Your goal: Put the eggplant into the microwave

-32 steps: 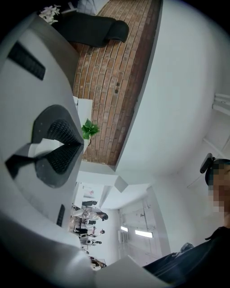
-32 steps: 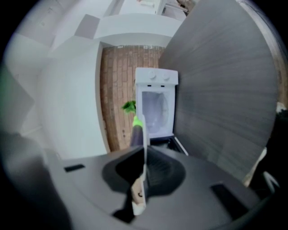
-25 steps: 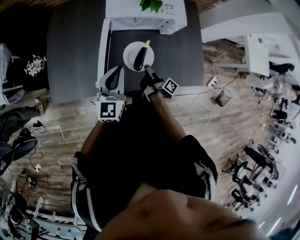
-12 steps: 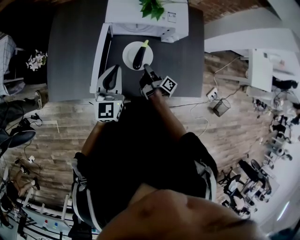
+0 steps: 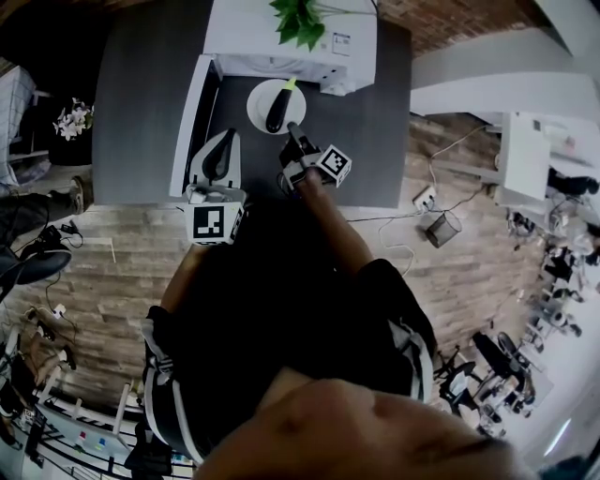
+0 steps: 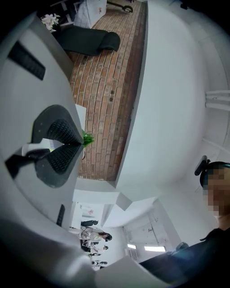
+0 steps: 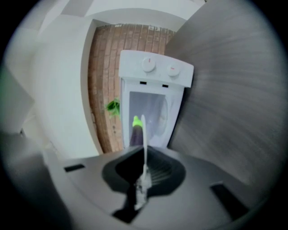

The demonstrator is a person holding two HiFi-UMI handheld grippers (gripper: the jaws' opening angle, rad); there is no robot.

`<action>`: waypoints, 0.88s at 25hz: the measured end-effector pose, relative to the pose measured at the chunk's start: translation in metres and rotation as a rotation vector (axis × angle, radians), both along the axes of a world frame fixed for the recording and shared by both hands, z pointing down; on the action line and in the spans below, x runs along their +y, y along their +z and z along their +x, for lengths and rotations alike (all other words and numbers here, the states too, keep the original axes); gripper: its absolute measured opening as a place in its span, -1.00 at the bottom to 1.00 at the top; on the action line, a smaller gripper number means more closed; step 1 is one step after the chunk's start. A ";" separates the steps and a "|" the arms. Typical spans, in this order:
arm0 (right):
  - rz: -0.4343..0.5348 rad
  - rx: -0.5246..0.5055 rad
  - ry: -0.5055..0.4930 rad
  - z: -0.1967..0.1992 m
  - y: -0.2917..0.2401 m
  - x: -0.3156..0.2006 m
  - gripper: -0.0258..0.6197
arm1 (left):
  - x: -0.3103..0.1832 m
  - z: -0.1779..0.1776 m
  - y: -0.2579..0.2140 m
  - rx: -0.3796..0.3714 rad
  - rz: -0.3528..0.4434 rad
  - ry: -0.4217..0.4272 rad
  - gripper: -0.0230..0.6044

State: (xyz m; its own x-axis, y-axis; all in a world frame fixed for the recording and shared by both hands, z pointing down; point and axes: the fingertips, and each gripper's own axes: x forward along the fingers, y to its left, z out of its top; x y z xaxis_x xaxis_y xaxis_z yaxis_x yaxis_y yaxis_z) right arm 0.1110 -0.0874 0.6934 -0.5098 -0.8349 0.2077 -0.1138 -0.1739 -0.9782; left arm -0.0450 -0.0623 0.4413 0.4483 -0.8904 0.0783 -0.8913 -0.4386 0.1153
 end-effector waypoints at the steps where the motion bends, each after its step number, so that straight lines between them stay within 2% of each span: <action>1: -0.001 0.005 -0.001 0.002 0.004 -0.004 -0.80 | -0.002 0.001 0.000 -0.003 0.001 -0.002 -0.81; 8: 0.009 0.008 -0.001 0.007 0.024 -0.032 -0.80 | -0.018 0.005 -0.002 -0.002 0.012 -0.018 -0.81; 22: -0.009 0.013 0.007 0.005 0.060 -0.076 -0.80 | -0.049 0.003 0.007 -0.023 -0.020 -0.041 -0.81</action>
State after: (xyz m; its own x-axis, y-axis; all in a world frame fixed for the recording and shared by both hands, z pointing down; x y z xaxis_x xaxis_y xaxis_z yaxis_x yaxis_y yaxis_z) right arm 0.1163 -0.1635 0.7534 -0.5015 -0.8362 0.2221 -0.1252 -0.1838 -0.9750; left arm -0.0420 -0.1110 0.4485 0.4090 -0.9063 0.1066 -0.9111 -0.3991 0.1029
